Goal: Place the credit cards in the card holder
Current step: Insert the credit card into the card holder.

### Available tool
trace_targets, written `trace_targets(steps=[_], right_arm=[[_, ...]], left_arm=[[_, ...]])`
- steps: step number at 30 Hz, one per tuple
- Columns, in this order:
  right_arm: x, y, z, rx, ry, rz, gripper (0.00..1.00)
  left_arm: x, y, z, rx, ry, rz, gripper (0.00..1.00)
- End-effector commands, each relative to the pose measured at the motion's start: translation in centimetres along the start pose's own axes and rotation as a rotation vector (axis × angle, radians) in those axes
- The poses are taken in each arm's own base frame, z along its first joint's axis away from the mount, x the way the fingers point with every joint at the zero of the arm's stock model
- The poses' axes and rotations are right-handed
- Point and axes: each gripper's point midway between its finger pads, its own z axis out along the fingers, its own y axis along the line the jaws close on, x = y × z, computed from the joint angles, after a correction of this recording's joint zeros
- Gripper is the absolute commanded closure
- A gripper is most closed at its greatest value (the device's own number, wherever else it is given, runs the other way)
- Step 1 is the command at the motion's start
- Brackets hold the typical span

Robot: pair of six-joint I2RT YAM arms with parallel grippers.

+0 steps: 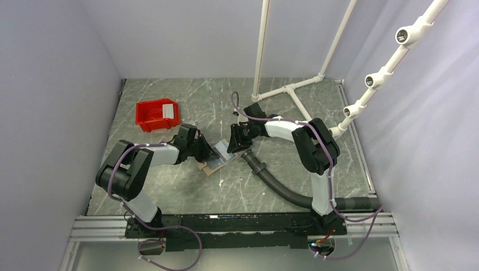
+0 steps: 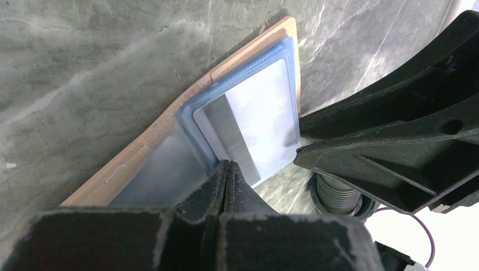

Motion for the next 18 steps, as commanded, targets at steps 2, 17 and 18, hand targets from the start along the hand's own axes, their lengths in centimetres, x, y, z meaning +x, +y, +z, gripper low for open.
trace_targets(steps=[2, 17, 18], right_arm=[[-0.8, 1.9, -0.7, -0.019, -0.036, -0.061, 0.66], [-1.0, 2.5, -2.3, 0.068, -0.069, -0.120, 0.61], [-1.0, 2.6, -2.3, 0.064, -0.069, -0.121, 0.60]], left_arm=[[1.0, 2.9, 0.1, -0.097, 0.016, -0.014, 1.00], [1.2, 3.2, 0.1, -0.105, 0.020, -0.011, 1.00], [1.2, 3.2, 0.1, -0.106, 0.020, -0.011, 1.00]])
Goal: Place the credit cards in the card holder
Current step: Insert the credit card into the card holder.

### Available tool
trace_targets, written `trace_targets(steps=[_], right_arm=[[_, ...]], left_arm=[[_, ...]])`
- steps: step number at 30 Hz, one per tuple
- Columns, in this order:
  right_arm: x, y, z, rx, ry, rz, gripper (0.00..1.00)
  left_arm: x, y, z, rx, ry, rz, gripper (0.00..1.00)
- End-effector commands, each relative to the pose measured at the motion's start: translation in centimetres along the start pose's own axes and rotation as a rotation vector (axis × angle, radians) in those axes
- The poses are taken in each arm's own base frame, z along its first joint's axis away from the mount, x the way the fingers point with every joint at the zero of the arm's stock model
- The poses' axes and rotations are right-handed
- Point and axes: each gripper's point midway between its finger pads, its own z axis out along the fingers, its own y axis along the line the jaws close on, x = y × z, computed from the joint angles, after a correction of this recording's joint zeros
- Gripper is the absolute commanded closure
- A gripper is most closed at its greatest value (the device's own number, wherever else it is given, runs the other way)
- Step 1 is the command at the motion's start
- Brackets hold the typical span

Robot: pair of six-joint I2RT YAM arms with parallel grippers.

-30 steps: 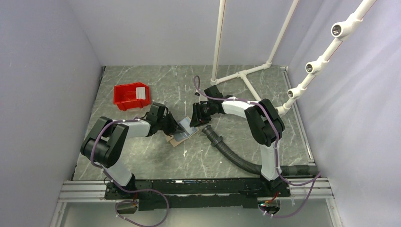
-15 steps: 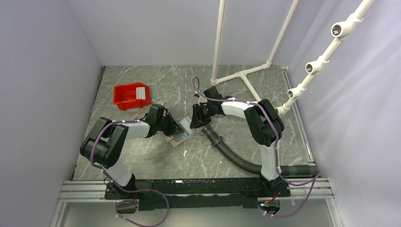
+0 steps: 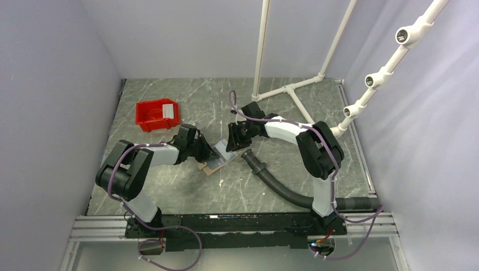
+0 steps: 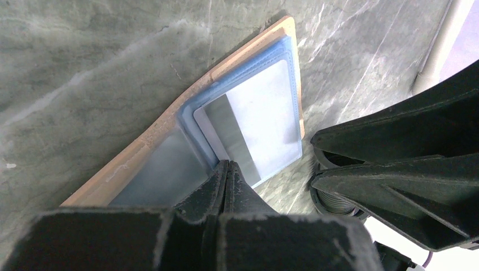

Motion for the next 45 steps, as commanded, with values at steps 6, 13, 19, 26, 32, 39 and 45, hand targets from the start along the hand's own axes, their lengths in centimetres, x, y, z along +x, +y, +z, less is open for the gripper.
trace_targets(steps=[6, 13, 19, 26, 32, 39, 45], right_arm=[[-0.7, 0.9, -0.8, 0.003, -0.029, -0.042, 0.59], [-0.3, -0.2, -0.2, 0.032, -0.007, -0.027, 0.58], [0.1, -0.2, 0.2, 0.019, 0.009, -0.024, 0.58], [0.2, 0.2, 0.5, -0.003, 0.013, -0.026, 0.60], [0.3, 0.1, 0.7, -0.004, 0.016, -0.019, 0.59], [0.4, -0.3, 0.6, 0.017, 0.014, -0.017, 0.57], [0.4, 0.4, 0.6, -0.009, 0.012, -0.025, 0.62]], left_arm=[[1.3, 3.2, 0.0, -0.110, 0.022, -0.008, 1.00], [1.4, 3.4, -0.1, -0.114, 0.025, -0.011, 1.00], [1.4, 3.3, 0.0, -0.110, 0.024, -0.010, 1.00], [1.4, 3.3, 0.0, -0.111, 0.024, -0.010, 1.00], [1.4, 3.4, -0.1, -0.109, 0.023, -0.009, 1.00], [1.4, 3.4, -0.2, -0.111, 0.020, -0.008, 1.00], [1.5, 3.4, -0.2, -0.110, 0.020, -0.008, 1.00]])
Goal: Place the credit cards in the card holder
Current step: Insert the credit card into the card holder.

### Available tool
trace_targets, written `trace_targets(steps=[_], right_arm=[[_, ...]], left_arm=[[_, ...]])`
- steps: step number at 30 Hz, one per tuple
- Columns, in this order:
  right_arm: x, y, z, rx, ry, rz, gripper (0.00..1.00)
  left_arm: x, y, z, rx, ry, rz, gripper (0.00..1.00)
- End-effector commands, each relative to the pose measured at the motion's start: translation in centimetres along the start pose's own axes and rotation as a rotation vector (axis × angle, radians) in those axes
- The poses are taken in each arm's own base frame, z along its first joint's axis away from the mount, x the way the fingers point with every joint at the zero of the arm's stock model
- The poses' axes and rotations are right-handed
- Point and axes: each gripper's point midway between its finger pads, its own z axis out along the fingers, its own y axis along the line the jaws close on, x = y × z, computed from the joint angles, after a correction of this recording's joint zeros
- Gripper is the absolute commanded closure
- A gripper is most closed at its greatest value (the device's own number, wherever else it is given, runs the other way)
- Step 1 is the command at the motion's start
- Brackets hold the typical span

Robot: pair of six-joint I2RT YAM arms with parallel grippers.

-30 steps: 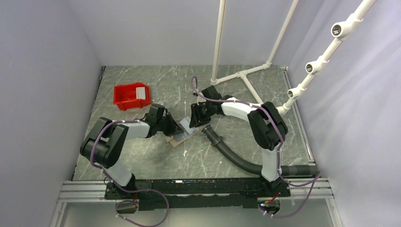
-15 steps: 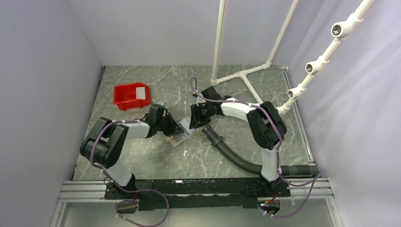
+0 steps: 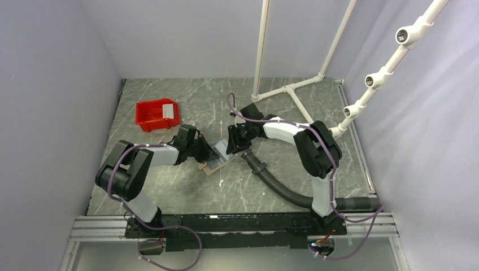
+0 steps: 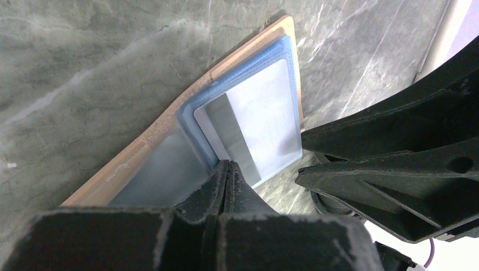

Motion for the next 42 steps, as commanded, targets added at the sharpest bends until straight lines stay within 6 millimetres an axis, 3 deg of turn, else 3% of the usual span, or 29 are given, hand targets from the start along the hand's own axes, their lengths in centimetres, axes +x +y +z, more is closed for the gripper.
trace_targets(steps=[1, 8, 18, 23, 27, 31, 34, 37, 42], right_arm=[[-0.4, 1.0, -0.1, -0.031, -0.019, -0.035, 0.63], [-0.7, 2.9, -0.4, -0.105, -0.031, -0.040, 0.69], [-1.2, 4.6, -0.6, -0.146, -0.032, -0.072, 0.66], [-1.1, 6.8, 0.1, -0.212, 0.000, -0.111, 0.63], [-1.2, 8.7, 0.9, -0.231, 0.011, -0.144, 0.62], [-0.8, 11.2, 2.2, -0.287, 0.034, -0.153, 0.58], [0.5, 13.6, 3.0, -0.452, 0.098, -0.101, 0.57], [0.2, 12.2, 2.5, -0.454, 0.080, -0.058, 0.54], [-1.3, 10.3, 0.1, -0.403, 0.029, -0.061, 0.52]], left_arm=[[1.4, 3.3, -0.2, -0.114, 0.025, -0.011, 1.00], [1.2, 3.0, -0.4, -0.109, 0.015, -0.006, 1.00], [0.3, 0.3, -3.6, -0.070, -0.036, -0.002, 0.66], [0.3, -0.5, -5.5, -0.057, -0.055, -0.015, 0.57], [-0.7, -0.5, -8.7, -0.107, -0.132, -0.021, 0.53], [-2.9, 0.0, -13.9, -0.220, -0.287, -0.017, 0.44], [-4.0, -0.4, -17.8, -0.253, -0.380, -0.011, 0.38], [-5.2, -1.5, -19.5, -0.220, -0.411, -0.006, 0.34], [-6.1, -4.1, -17.2, -0.076, -0.308, -0.003, 0.37]])
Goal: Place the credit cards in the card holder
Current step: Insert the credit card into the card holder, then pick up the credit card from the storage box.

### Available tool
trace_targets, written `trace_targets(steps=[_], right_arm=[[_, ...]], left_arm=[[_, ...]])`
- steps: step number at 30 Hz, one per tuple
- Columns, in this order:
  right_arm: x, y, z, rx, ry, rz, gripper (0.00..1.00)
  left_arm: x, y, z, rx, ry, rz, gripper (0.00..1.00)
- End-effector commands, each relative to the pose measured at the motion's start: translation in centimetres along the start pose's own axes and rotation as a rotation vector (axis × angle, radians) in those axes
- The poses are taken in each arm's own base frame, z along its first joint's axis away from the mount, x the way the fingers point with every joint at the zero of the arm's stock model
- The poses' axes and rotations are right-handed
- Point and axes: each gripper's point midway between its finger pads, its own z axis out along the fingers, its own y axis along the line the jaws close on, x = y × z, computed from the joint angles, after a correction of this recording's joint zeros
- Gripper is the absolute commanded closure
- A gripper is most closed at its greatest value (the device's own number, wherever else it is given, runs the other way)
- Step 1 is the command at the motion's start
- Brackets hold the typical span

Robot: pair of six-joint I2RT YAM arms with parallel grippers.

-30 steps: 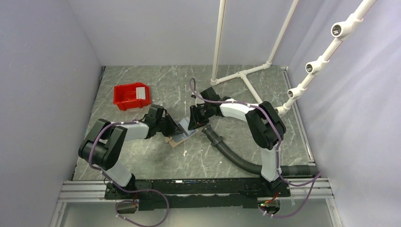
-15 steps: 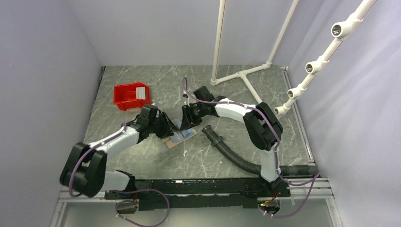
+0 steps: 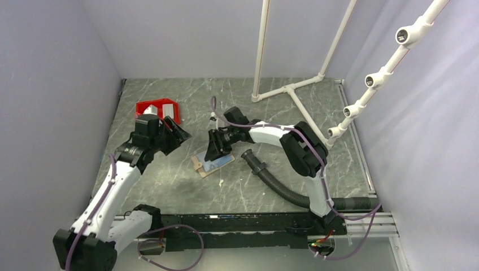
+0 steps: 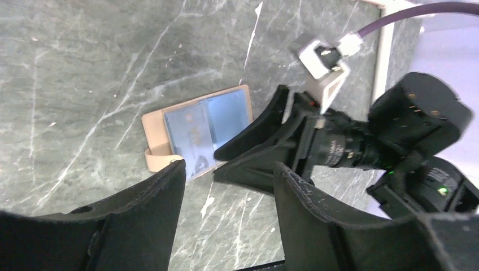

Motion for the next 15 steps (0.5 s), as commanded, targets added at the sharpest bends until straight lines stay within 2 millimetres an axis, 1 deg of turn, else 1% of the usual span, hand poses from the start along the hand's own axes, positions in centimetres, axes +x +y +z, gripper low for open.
trace_targets(steps=[1, 3, 4, 5, 7, 9, 10, 11, 13, 15], right_arm=[[-2.7, 0.9, -4.1, -0.013, -0.102, -0.047, 0.52], [-2.7, 0.4, -5.7, 0.042, -0.136, -0.057, 0.51], [-2.5, 0.0, -6.2, 0.073, -0.144, -0.061, 0.51], [-2.6, -0.3, -6.7, 0.101, -0.155, -0.071, 0.50], [-2.3, -0.9, -6.9, 0.140, -0.158, -0.073, 0.50], [-2.0, -1.3, -6.8, 0.145, -0.157, -0.064, 0.50], [-2.0, -1.2, -6.8, 0.144, -0.162, -0.068, 0.50], [-2.0, -1.2, -6.9, 0.145, -0.167, -0.072, 0.50], [-2.1, -1.3, -7.0, 0.154, -0.175, -0.084, 0.49], [-2.3, -1.1, -7.1, 0.153, -0.177, -0.095, 0.49]], left_arm=[[1.3, -1.0, 2.2, 0.062, 0.130, 0.001, 0.37], [1.0, -1.8, 3.3, 0.104, 0.158, -0.020, 0.35], [0.7, -2.2, 3.8, 0.126, 0.169, -0.032, 0.30], [0.0, -2.4, 4.2, 0.147, 0.168, -0.042, 0.29], [-2.0, -2.2, 5.0, 0.157, 0.166, -0.056, 0.23], [-4.3, -0.8, 5.4, 0.103, 0.174, -0.060, 0.19], [-5.4, -0.5, 5.6, 0.078, 0.160, -0.030, 0.18], [-7.2, 0.1, 5.6, 0.039, 0.127, -0.003, 0.14], [-9.5, 1.4, 6.1, -0.052, 0.117, 0.057, 0.12], [-11.5, 2.1, 6.7, -0.107, 0.116, 0.093, 0.04]])
